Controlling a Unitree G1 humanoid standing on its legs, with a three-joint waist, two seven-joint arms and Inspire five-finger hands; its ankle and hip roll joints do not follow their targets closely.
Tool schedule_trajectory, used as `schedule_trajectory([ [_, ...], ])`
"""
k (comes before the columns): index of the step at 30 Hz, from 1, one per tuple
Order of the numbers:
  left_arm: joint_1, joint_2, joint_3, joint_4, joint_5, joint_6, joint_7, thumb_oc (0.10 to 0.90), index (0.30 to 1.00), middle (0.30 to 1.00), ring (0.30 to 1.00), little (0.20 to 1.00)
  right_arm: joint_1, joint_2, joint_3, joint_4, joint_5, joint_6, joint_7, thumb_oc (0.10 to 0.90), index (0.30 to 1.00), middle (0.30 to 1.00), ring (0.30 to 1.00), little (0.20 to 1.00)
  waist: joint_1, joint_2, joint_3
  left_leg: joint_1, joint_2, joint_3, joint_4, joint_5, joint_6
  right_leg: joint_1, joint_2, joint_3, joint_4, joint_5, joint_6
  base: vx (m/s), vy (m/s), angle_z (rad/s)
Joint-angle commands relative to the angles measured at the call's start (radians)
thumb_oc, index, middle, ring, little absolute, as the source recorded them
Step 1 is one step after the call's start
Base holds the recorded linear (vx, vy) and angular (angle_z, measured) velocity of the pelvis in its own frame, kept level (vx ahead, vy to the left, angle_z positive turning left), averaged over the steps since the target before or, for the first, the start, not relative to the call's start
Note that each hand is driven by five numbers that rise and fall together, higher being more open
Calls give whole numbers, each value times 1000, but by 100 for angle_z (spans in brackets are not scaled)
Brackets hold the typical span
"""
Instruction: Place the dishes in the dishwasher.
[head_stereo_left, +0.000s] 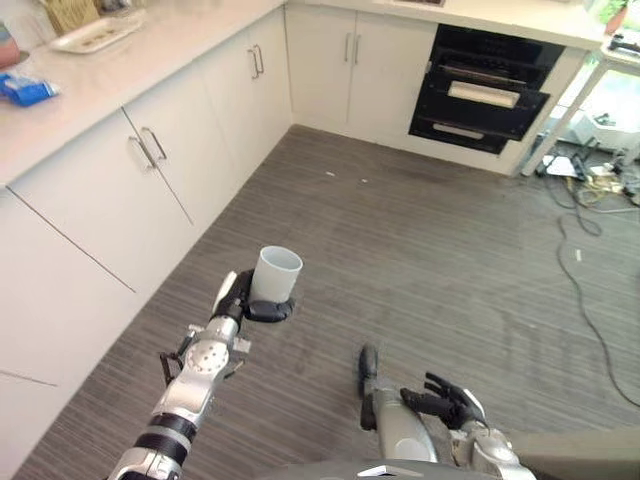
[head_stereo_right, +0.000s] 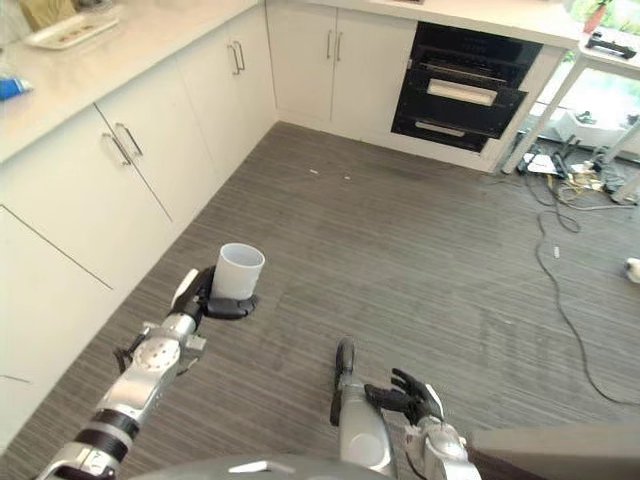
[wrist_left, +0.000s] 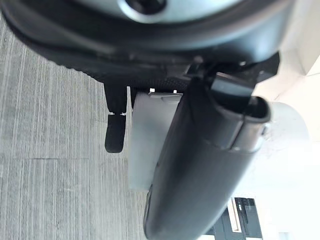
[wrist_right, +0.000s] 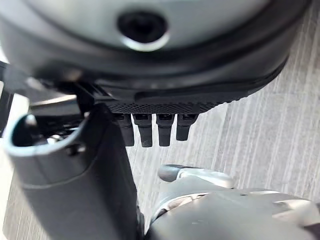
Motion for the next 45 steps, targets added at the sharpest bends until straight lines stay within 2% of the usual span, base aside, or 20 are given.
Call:
schedule_trajectory([
  [1,-146,77,59,-142,5,-105,16,400,300,300,300,300,-99,-59,6,-68,-42,-78,-16,800,900,900,900,900,-12,-44,-40,61,116,-54,290,275,-139,100,10,79,-175,91,30,570,-340,24],
  [2,-134,102,77,-161,3,-101,8,400,300,300,300,300,-101,-72,3,-98,-39,-84,-32,800,900,900,900,900,15,-66,-24,-100,138,-34,622,405,-159,183,32,79,-194,43,-34,585,-359,19],
  [5,-131,121,92,-171,3,-101,25,400,300,300,300,300,-123,-104,-13,-138,-48,-96,-77,800,900,900,900,900,73,-112,10,-331,135,25,829,279,-90,314,48,134,-239,-20,-70,626,-254,-36],
  [8,-100,128,122,-187,28,-106,28,400,300,300,300,300,-132,-104,-23,-163,-34,-120,-76,800,900,900,900,900,130,-123,16,-475,110,27,495,228,-55,408,52,204,-270,-64,-37,603,112,-73],
  [10,-67,150,139,-215,57,-104,34,400,300,300,300,300,-136,-112,-24,-183,-44,-127,-77,800,900,900,900,900,166,-109,21,-462,116,-10,130,318,-65,468,59,229,-270,-88,-25,556,173,-124],
  [15,-37,169,161,-247,84,-101,34,400,300,300,300,300,-141,-94,-23,-216,-61,-134,-53,800,900,900,900,900,190,-103,-4,-408,96,-73,48,347,-63,499,56,277,-85,-117,10,574,222,-104],
  [16,-43,170,167,-238,87,-97,34,400,300,300,300,300,-144,-70,-18,-227,-55,-127,-43,800,900,900,900,900,180,-90,3,-351,88,-24,51,304,-32,397,-15,184,178,-7,61,490,326,-123],
  [18,-39,174,171,-240,89,-93,35,400,300,300,300,300,-148,-59,-10,-231,-57,-122,-38,800,900,900,900,900,173,-80,8,-321,89,-7,36,294,-17,339,-31,155,293,40,72,452,321,-87],
  [19,-40,176,178,-237,88,-91,40,400,300,300,300,300,-157,-42,8,-232,-71,-113,-21,800,900,900,900,900,162,-55,14,-241,92,36,-20,276,-1,242,-67,39,406,75,100,452,275,-72],
  [22,-32,169,190,-243,80,-100,41,400,300,300,300,300,-162,-42,18,-233,-78,-112,-14,800,900,900,900,900,142,-52,8,-184,76,49,-62,263,-5,187,-59,-13,304,23,94,485,140,-59],
  [23,-36,166,190,-242,79,-110,44,400,300,300,300,300,-153,-54,14,-244,-72,-114,-11,800,900,900,900,900,121,-66,4,-133,58,46,-78,230,-14,147,-23,8,94,-26,71,582,-38,-53],
  [26,-72,159,193,-230,90,-119,67,400,300,300,300,300,-147,-68,3,-284,-76,-120,-27,800,900,900,900,900,106,-58,3,-26,80,57,-130,164,-51,95,-62,-35,-246,12,98,642,-85,17],
  [30,-91,129,185,-202,106,-131,80,400,300,300,300,300,-131,-88,-3,-340,-104,-129,-30,800,900,900,900,900,97,-46,-8,92,91,103,-118,94,-89,52,-116,-168,-326,50,113,625,-58,10],
  [33,-88,116,169,-202,104,-136,73,400,300,300,300,300,-116,-104,-13,-362,-105,-133,-30,800,900,900,900,900,74,-46,-33,111,117,80,3,105,-112,91,-93,-148,-270,86,96,610,-123,-11],
  [35,-93,103,146,-194,85,-132,74,400,300,300,300,300,-117,-123,-7,-353,-98,-141,-42,800,900,900,900,900,68,-36,-45,39,179,60,311,238,-149,144,-28,-116,-239,78,39,668,-349,16],
  [36,-76,105,152,-206,56,-128,68,400,300,300,300,300,-113,-139,-5,-366,-92,-136,-46,800,900,900,900,900,97,-52,-25,-99,207,24,654,371,-167,212,-2,-109,-233,43,-15,800,-504,10],
  [38,-71,110,152,-209,49,-126,76,400,300,300,300,300,-116,-146,-10,-370,-92,-135,-59,800,900,900,900,900,107,-61,-15,-167,224,20,787,374,-169,248,19,-107,-245,13,-47,492,-276,-56],
  [39,-67,106,158,-217,34,-124,79,400,300,300,300,300,-119,-157,-10,-383,-95,-127,-65,800,900,900,900,900,138,-96,2,-295,165,17,814,298,-112,297,11,-73,-258,-5,-65,433,-67,-105],
  [41,-65,103,158,-216,34,-123,81,400,300,300,300,300,-122,-153,-7,-379,-90,-127,-65,800,900,900,900,900,161,-101,6,-359,134,14,778,267,-100,329,20,-43,-266,-20,-60,377,-15,-98],
  [45,-30,100,186,-225,38,-130,94,400,300,300,300,300,-154,-148,25,-352,-93,-133,-49,800,900,900,900,900,230,-100,16,-442,66,-66,262,256,-73,405,39,82,-244,-78,-31,484,115,-99],
])
